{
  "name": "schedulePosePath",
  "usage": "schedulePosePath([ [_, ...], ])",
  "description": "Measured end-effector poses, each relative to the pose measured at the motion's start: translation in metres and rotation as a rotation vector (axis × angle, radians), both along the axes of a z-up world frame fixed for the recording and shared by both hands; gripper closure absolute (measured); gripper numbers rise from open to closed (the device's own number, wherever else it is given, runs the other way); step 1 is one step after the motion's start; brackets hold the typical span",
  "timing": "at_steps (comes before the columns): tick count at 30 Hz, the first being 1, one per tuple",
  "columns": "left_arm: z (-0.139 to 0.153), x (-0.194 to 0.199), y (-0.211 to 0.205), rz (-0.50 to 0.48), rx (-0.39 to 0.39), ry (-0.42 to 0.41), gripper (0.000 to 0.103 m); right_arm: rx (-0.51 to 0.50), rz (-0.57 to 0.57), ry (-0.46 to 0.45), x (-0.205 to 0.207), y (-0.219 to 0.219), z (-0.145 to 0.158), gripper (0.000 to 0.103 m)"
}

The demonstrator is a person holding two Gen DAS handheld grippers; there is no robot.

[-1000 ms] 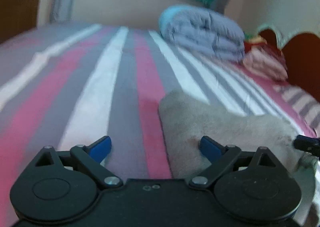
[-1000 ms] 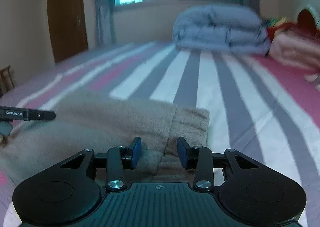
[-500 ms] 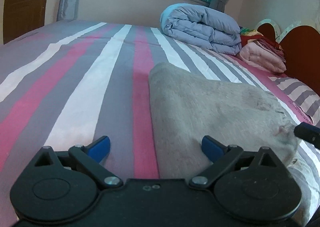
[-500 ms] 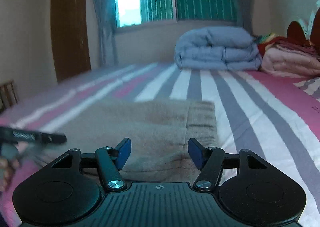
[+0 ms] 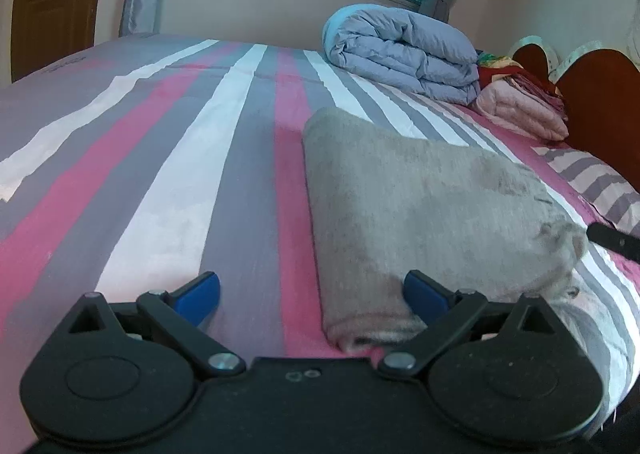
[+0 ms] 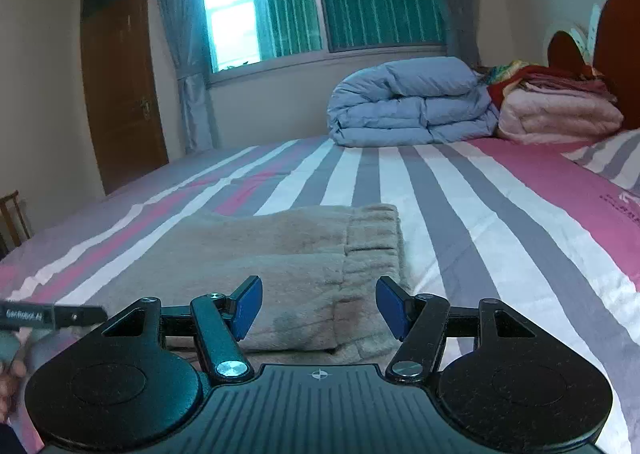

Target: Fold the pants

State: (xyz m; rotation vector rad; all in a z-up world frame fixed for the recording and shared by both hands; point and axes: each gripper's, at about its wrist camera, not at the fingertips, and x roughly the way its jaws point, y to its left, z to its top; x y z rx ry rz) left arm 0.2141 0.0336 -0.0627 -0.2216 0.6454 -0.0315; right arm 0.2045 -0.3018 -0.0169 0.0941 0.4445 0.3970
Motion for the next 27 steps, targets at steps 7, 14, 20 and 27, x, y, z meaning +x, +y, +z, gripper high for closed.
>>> schedulePosePath([
  [7, 0.024, 0.011, 0.033, -0.027, -0.125, -0.086, 0.009, 0.267, -0.055, 0.102, 0.013, -0.050, 0.005, 0.015],
  [14, -0.001, 0.092, 0.049, -0.159, -0.302, 0.125, 0.044, 0.535, -0.043, 0.404, 0.081, -0.093, -0.017, 0.015],
  [20, -0.031, 0.131, 0.060, -0.275, -0.506, 0.224, 0.039, 0.634, 0.065, 0.604, 0.121, -0.113, -0.044, 0.015],
  [27, -0.058, 0.164, 0.074, -0.337, -0.664, 0.269, 0.053, 0.563, 0.228, 0.649, 0.147, -0.106, -0.043, 0.019],
])
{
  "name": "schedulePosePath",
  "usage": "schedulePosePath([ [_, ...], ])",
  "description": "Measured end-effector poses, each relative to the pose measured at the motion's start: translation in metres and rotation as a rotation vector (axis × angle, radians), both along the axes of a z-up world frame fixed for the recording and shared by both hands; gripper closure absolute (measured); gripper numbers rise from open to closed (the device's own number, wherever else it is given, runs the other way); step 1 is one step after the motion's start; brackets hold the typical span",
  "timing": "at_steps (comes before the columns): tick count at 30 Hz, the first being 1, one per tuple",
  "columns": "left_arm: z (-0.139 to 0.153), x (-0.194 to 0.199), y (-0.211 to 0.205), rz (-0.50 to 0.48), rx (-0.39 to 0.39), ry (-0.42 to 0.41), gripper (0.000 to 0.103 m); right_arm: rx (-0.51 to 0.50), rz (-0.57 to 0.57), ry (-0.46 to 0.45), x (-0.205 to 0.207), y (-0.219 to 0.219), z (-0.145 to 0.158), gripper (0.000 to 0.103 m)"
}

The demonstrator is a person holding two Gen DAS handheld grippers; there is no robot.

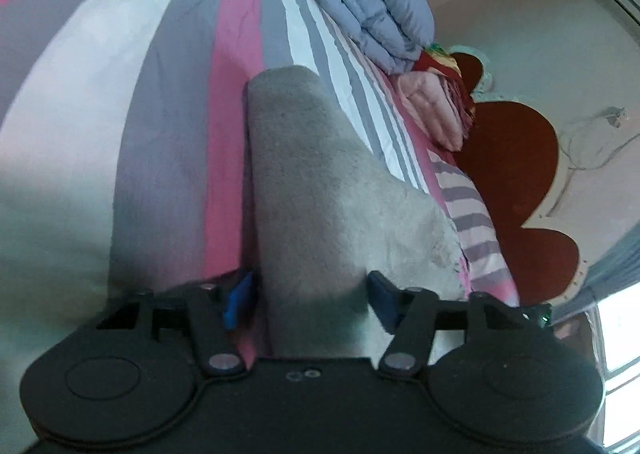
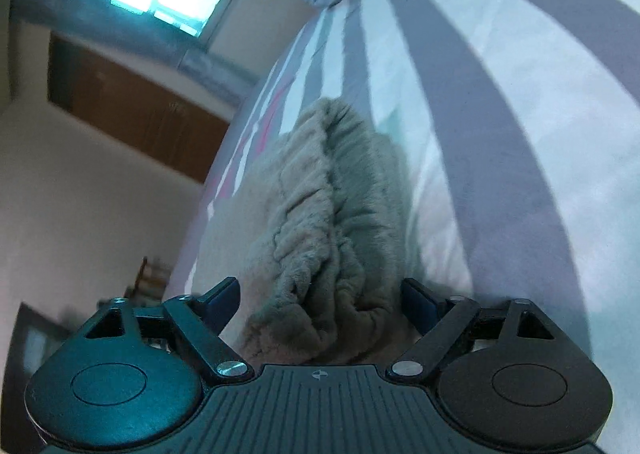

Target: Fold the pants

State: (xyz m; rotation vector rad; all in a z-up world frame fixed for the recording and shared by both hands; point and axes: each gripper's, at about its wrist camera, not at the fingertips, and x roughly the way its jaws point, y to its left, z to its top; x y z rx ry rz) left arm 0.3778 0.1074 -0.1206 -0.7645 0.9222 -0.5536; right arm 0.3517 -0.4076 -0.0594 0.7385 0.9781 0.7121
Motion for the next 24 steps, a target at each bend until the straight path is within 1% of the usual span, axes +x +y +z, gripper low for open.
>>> schedulePosePath([
  [3, -0.004, 0.003, 0.008, -0.056, -0.034, 0.004, 0.057, 0.009, 0.019, 0.002, 0.005, -0.005, -0.003, 0.029],
  [4, -0.004, 0.003, 0.008, -0.080, -0.035, 0.004, 0.057, 0.006, 0.028, 0.005, 0.006, -0.009, -0.004, 0.038],
  [5, -0.003, 0.003, 0.007, -0.099, -0.022, -0.004, 0.057, 0.005, 0.039, 0.011, 0.007, -0.015, -0.005, 0.041],
  [7, -0.002, 0.000, 0.004, -0.121, 0.000, -0.022, 0.056, 0.014, 0.062, 0.024, 0.011, -0.026, -0.005, 0.042],
  [9, -0.004, 0.000, 0.000, -0.116, 0.009, -0.030, 0.055, 0.018, 0.064, 0.038, 0.017, -0.032, -0.004, 0.042],
  [11, -0.006, 0.005, -0.007, -0.108, -0.002, -0.037, 0.054, 0.047, 0.068, 0.066, 0.025, -0.030, -0.010, 0.042],
  [13, -0.007, 0.007, -0.011, -0.095, -0.013, -0.044, 0.056, 0.075, 0.066, 0.067, 0.032, -0.023, -0.016, 0.042],
  [15, -0.007, 0.008, -0.015, -0.084, -0.015, -0.058, 0.062, 0.082, 0.056, 0.059, 0.034, -0.013, -0.018, 0.042],
  [16, -0.006, 0.007, -0.015, -0.083, -0.010, -0.067, 0.071, 0.075, 0.053, 0.051, 0.036, -0.007, -0.018, 0.042],
  [17, -0.007, 0.004, -0.013, -0.077, -0.021, -0.076, 0.074, 0.065, 0.051, 0.043, 0.035, -0.007, -0.017, 0.043],
  [18, -0.007, -0.001, -0.009, -0.073, -0.035, -0.091, 0.078, 0.052, 0.052, 0.033, 0.032, -0.007, -0.015, 0.045],
  [19, -0.006, -0.007, -0.005, -0.072, -0.041, -0.109, 0.082, 0.033, 0.059, 0.021, 0.031, -0.005, -0.013, 0.050],
  [20, -0.003, -0.010, -0.004, -0.071, -0.056, -0.128, 0.083, 0.023, 0.065, 0.011, 0.029, -0.005, -0.009, 0.054],
  [22, 0.004, -0.013, 0.000, -0.070, -0.084, -0.158, 0.084, 0.020, 0.079, -0.018, 0.027, -0.005, -0.002, 0.056],
  [24, 0.016, -0.011, 0.000, -0.083, -0.074, -0.189, 0.084, 0.011, 0.092, -0.046, 0.027, -0.005, 0.008, 0.057],
])
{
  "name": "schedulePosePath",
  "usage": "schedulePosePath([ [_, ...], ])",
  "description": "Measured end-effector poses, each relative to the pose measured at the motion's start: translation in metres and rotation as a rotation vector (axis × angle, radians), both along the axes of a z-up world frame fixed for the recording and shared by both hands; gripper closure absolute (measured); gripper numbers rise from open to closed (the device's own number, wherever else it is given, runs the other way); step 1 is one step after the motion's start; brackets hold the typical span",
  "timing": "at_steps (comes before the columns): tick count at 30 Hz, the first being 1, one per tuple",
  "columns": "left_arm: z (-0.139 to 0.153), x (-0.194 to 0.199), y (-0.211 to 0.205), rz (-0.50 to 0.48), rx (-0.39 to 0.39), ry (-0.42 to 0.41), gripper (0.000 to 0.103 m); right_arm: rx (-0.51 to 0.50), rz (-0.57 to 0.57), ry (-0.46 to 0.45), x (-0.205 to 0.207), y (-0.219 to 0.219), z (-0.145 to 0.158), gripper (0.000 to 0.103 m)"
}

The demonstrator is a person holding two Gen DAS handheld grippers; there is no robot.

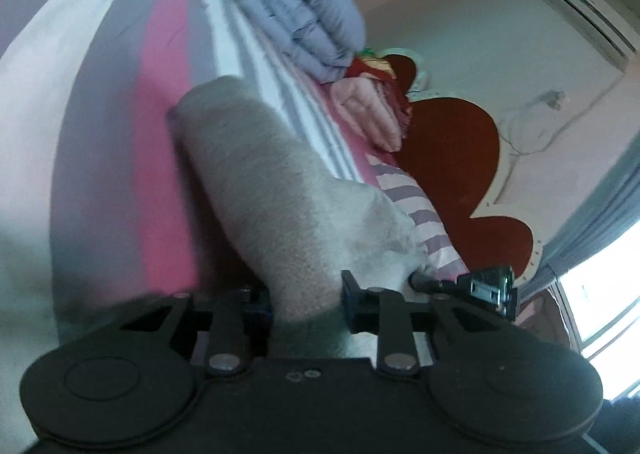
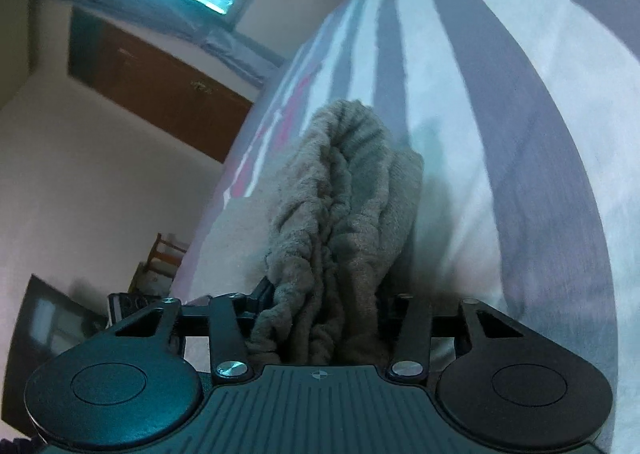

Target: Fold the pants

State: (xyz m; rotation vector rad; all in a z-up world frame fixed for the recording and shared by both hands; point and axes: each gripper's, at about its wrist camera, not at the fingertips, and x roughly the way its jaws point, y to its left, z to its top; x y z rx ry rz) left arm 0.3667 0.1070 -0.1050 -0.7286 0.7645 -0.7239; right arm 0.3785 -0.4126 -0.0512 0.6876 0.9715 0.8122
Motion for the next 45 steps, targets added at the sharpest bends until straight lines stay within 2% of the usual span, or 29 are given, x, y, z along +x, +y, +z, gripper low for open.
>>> schedulePosePath([
  [6, 0.033, 0.035, 0.018, 0.033, 0.059, -0.065, 0.084, 0.028, 0.024, -0.070, 0.030, 0.019, 0.030, 0.058],
  [12, 0.059, 0.088, 0.058, 0.118, 0.094, -0.136, 0.084, 0.075, 0.029, -0.123, 0.098, 0.068, 0.040, 0.058],
  [15, 0.059, 0.120, 0.071, 0.146, 0.154, -0.143, 0.084, 0.081, 0.021, -0.111, 0.138, 0.101, 0.034, 0.058],
  [18, 0.041, 0.147, 0.083, 0.169, 0.203, -0.105, 0.084, 0.060, 0.018, -0.100, 0.173, 0.130, 0.022, 0.058],
  [19, 0.032, 0.154, 0.085, 0.182, 0.216, -0.078, 0.083, 0.049, 0.016, -0.091, 0.181, 0.134, 0.016, 0.058],
  [20, 0.020, 0.161, 0.085, 0.197, 0.239, -0.037, 0.077, 0.031, 0.017, -0.077, 0.190, 0.141, 0.007, 0.058],
  [21, 0.006, 0.167, 0.086, 0.211, 0.256, 0.009, 0.061, 0.011, 0.017, -0.061, 0.198, 0.145, -0.001, 0.058],
  [22, -0.004, 0.166, 0.088, 0.220, 0.223, 0.008, 0.054, -0.016, 0.001, -0.041, 0.203, 0.148, -0.013, 0.055],
  [24, -0.010, 0.159, 0.089, 0.238, 0.190, -0.033, 0.050, -0.063, -0.031, 0.008, 0.211, 0.152, -0.036, 0.042],
  [26, -0.009, 0.148, 0.089, 0.265, 0.191, -0.048, 0.039, 0.006, -0.033, 0.028, 0.212, 0.146, -0.048, 0.035],
  [28, 0.000, 0.136, 0.087, 0.286, 0.224, -0.069, 0.005, 0.023, -0.043, 0.051, 0.207, 0.137, -0.047, 0.030],
  [30, 0.010, 0.116, 0.087, 0.366, 0.322, -0.060, 0.006, 0.008, -0.079, 0.031, 0.205, 0.127, -0.038, 0.015],
  [31, 0.012, 0.106, 0.087, 0.399, 0.345, -0.047, 0.006, -0.017, -0.108, 0.012, 0.200, 0.117, -0.032, 0.005],
  [32, 0.014, 0.091, 0.087, 0.429, 0.373, -0.033, 0.006, -0.045, -0.140, -0.008, 0.194, 0.108, -0.027, 0.001],
  [34, 0.017, 0.067, 0.083, 0.471, 0.427, -0.013, 0.006, -0.099, -0.183, -0.041, 0.171, 0.091, -0.017, 0.000],
  [37, 0.022, 0.017, 0.075, 0.537, 0.491, -0.025, 0.006, -0.167, -0.219, -0.078, 0.123, 0.074, 0.000, 0.000],
  [42, 0.035, -0.072, 0.024, 0.574, 0.588, -0.119, 0.006, -0.257, -0.216, -0.245, 0.017, 0.067, 0.031, 0.000],
  [45, 0.047, -0.115, -0.003, 0.607, 0.617, -0.163, 0.006, -0.320, -0.221, -0.339, -0.040, 0.074, 0.044, 0.000],
])
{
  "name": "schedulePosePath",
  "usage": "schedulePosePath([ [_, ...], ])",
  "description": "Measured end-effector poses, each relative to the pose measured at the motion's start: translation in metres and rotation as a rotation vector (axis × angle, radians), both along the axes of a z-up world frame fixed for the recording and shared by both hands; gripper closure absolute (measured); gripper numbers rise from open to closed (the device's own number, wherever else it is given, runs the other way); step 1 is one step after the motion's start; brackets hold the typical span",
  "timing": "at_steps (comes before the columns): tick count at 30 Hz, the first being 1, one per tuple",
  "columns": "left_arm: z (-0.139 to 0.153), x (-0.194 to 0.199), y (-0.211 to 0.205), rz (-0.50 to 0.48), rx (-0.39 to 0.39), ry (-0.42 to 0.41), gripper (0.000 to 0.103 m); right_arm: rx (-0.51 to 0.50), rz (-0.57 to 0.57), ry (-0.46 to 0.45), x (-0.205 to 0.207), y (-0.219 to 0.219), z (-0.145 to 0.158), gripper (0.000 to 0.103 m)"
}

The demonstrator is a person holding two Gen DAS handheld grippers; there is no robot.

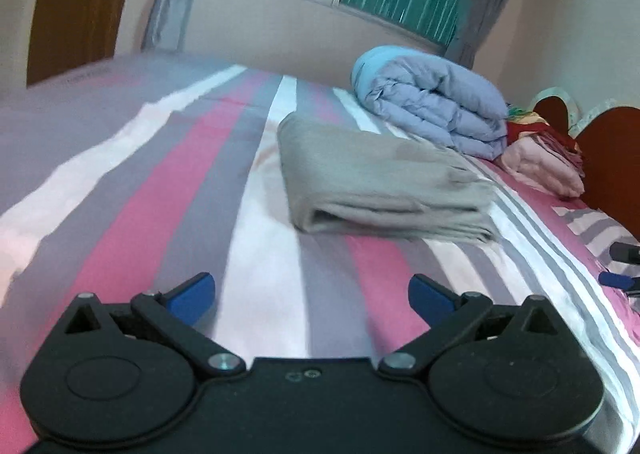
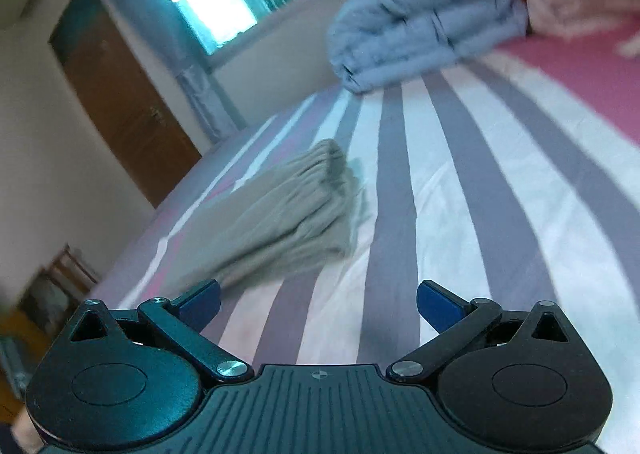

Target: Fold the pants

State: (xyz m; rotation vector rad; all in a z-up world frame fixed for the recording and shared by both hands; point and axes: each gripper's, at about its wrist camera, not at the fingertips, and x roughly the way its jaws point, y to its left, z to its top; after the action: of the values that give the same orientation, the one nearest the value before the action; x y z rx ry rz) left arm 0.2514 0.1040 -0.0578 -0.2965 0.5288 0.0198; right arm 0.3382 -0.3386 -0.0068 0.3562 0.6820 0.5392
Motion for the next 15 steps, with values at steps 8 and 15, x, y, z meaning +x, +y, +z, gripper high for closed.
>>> schedulePosePath([
  [8, 0.042, -0.083, -0.059, 0.029, 0.113, -0.055, 0.006, -0.127, -0.030, -0.145, -0.126, 0.026, 0.020, 0.000],
  [15, 0.063, -0.135, -0.102, -0.023, 0.127, -0.084, 0.006, -0.156, -0.030, -0.190, -0.209, 0.040, 0.032, 0.000],
])
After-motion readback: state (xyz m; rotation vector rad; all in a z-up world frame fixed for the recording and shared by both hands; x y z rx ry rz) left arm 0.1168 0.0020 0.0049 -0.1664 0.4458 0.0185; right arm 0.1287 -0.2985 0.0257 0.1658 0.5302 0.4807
